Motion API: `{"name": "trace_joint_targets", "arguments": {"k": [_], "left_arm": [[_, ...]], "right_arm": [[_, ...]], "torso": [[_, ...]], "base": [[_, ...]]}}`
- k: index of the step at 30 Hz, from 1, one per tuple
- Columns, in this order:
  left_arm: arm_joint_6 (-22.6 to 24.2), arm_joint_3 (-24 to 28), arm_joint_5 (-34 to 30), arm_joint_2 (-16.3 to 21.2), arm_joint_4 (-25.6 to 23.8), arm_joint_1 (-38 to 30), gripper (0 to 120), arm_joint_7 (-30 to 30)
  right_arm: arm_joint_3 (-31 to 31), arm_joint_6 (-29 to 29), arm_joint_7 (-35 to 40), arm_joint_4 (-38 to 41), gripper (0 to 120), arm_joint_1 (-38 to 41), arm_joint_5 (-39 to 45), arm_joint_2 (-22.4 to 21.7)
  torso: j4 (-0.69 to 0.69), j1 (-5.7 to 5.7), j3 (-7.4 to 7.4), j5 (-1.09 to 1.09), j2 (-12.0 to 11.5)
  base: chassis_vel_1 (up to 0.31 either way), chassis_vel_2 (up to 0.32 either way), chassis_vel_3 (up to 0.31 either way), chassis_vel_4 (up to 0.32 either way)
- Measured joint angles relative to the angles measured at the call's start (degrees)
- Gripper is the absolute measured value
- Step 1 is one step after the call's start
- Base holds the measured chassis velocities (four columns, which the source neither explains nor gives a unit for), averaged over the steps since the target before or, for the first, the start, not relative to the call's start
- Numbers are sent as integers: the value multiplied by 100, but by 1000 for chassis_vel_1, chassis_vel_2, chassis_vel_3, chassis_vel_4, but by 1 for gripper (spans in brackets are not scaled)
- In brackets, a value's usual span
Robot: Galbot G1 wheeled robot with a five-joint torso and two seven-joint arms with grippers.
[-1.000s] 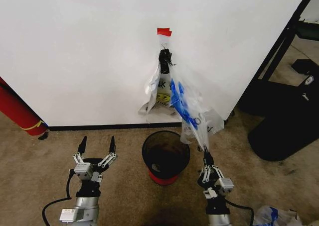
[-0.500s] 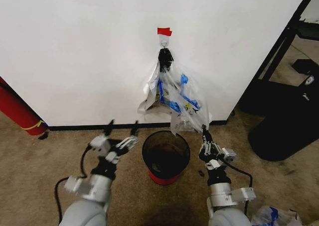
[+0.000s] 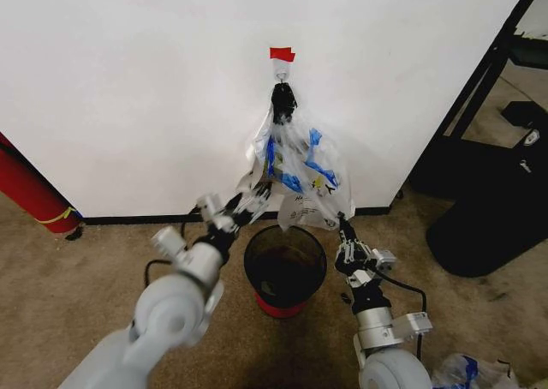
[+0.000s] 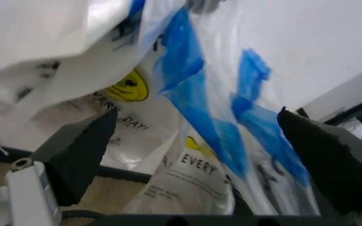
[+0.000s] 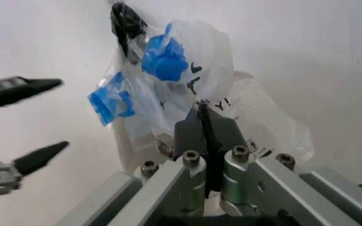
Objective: Pick up the garbage bag from the wall and place it over the trash bin.
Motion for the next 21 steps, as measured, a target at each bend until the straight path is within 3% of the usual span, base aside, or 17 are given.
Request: {"name": "trace_joint_targets", "arguments": {"k": [8, 15, 21], "left_arm": [[-18, 114, -687, -231, 237, -404, 100, -146], [-24, 316, -510, -414, 623, -597, 100, -90], [-90, 390, -535, -502, 832, -761, 88, -80]], "right_arm": [[101, 18, -21, 9, 0, -41, -52, -15], [76, 1, -14, 42, 0, -32, -40, -16], [74, -7, -13, 72, 0, -33, -62, -19]], "torso": [[1, 0, -1, 1, 0], [1, -1, -1, 0, 0], [1, -1, -1, 0, 0]], "base": [[0, 0, 0, 0], [0, 0, 0, 0], [0, 0, 0, 0]]}}
